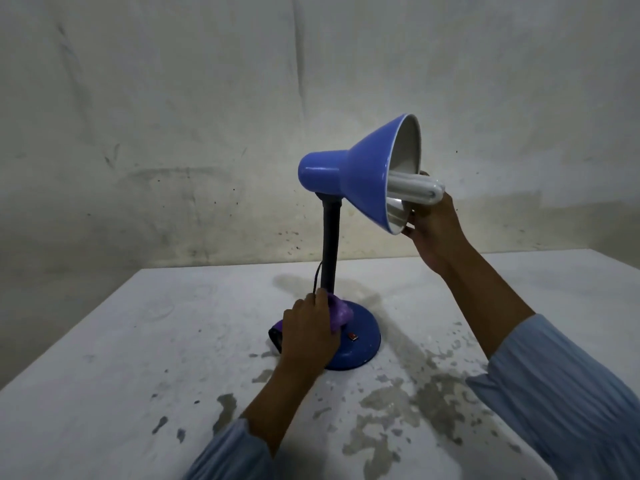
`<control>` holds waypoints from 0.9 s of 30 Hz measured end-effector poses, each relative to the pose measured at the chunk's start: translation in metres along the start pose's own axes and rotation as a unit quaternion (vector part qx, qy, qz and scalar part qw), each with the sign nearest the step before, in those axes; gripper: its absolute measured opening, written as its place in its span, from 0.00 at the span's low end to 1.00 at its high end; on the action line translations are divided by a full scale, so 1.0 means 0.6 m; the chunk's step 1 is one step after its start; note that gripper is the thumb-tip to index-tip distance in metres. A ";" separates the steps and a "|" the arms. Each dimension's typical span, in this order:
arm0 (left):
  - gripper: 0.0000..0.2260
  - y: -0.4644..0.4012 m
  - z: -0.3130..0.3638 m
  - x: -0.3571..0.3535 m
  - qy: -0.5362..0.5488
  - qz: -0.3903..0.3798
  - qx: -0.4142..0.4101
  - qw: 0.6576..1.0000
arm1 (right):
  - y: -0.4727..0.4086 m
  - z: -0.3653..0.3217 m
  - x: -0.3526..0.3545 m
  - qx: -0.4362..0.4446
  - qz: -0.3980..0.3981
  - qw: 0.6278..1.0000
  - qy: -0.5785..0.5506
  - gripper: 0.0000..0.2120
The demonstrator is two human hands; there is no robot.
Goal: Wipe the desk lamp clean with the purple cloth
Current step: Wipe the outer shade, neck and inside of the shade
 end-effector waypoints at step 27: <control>0.19 0.062 -0.004 0.009 0.756 -0.089 0.212 0.613 | 0.188 0.177 -0.062 -0.023 -0.050 0.979 0.197 0.14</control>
Point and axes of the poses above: each hand's wrist, its own y-axis away from the middle knuckle, its own x-axis out of the back of the hand, z = x × y, the point moved 8 cm from there along -y, towards the middle knuckle, and after that the axes turned 11 degrees about y, right-handed, at the moved point
